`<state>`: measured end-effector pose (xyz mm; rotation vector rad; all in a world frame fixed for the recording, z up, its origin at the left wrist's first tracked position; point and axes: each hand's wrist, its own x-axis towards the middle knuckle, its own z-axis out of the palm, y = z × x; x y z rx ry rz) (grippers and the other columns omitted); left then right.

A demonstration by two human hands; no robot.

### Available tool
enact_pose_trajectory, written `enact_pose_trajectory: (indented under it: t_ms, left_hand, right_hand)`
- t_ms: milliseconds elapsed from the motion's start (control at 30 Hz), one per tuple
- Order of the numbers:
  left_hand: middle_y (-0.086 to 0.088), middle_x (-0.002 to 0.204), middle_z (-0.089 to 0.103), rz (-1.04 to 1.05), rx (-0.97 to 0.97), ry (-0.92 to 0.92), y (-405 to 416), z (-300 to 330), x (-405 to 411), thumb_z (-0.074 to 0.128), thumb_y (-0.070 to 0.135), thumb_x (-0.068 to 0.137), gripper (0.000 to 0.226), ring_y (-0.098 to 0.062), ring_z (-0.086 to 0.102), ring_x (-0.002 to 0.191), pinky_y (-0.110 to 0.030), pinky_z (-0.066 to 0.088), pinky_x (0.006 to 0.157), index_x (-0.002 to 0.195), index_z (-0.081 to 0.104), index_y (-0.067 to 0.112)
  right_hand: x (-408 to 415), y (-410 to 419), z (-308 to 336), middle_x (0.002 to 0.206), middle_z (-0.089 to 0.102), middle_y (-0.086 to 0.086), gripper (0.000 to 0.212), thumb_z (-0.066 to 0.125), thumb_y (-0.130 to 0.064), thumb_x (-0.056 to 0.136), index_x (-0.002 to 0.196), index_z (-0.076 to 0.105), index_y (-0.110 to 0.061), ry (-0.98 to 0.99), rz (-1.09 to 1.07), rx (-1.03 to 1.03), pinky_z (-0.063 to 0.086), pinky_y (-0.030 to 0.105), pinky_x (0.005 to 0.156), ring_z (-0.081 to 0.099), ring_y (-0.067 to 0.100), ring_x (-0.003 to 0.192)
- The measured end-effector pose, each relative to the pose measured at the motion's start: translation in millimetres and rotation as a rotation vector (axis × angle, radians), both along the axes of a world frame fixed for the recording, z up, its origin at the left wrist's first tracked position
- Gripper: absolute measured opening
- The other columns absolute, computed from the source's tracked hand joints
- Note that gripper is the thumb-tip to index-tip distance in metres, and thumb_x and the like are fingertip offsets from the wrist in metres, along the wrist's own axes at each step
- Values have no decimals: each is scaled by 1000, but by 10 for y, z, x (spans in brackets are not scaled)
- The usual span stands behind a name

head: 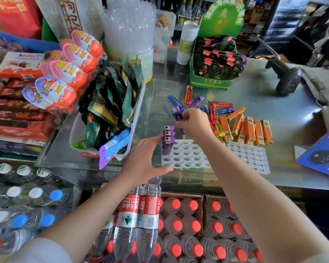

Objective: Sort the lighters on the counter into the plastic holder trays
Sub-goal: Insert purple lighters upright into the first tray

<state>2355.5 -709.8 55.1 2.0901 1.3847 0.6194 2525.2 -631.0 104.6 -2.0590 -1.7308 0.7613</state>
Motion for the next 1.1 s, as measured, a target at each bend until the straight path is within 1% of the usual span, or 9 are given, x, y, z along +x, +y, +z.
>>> enact_pose_trajectory:
  t_ms: [133,267,333,467,600,733,867,967,1100]
  left_hand:
    - [0,127,52,42,50,-3,-22,26,31,75,51,62,85,-19,44,119,-29,32,96,132,39,19]
    - [-6,128,52,69,53,10,-47,25,45,72,56,60,94,-22,46,120,-34,34,99,135,37,12]
    - [-8,127,53,68,45,31,-52,33,44,73,55,59,96,-24,46,119,-35,35,98,136,36,12]
    - [-9,129,51,20,22,67,-53,44,12,77,50,59,97,-25,43,122,-36,34,98,137,33,12]
    - [-7,133,48,5,3,69,-72,71,6,76,45,65,90,-22,39,125,-32,30,99,138,32,14]
    - [-2,134,46,25,-31,63,-59,76,14,75,45,67,87,-18,37,126,-31,29,101,137,31,19]
    - [-1,132,47,51,-40,67,-43,51,24,75,46,66,85,-17,38,125,-32,32,101,136,32,22]
    - [-3,131,48,66,-47,55,-37,47,27,75,43,67,85,-18,38,124,-32,32,100,136,33,21]
    - [-4,131,48,79,-51,36,-23,45,41,77,41,66,85,-20,40,124,-34,33,100,136,33,19]
  right_hand:
    - [161,-589,90,70,69,2,11,67,-7,79,77,60,-16,456,-89,134,55,33,61,66,21,64]
    - [113,-1002,37,58,67,-10,21,67,0,77,71,61,-20,553,-45,122,46,14,55,58,2,55]
    - [27,-1073,-11,63,68,-10,17,65,2,78,76,63,-15,600,-20,108,46,12,58,61,0,58]
    - [-62,-1035,-91,72,69,-2,7,66,-7,80,81,64,-14,438,33,133,49,23,65,63,11,65]
    - [-35,-999,-78,70,64,-3,9,70,-15,79,82,68,-7,196,136,207,42,12,56,54,3,57]
    - [5,-966,-25,81,69,6,15,70,-21,78,88,72,-10,33,278,259,52,34,63,61,20,67]
    - [-85,-975,-2,87,66,4,18,66,-27,81,92,69,-13,-124,333,293,48,32,59,54,20,69]
    - [-140,-1006,-67,88,65,4,19,64,-29,83,89,66,-11,-154,266,319,43,29,57,58,23,74]
    - [-82,-936,-43,87,63,2,18,65,-28,82,89,64,-11,-90,303,268,47,31,60,54,17,71]
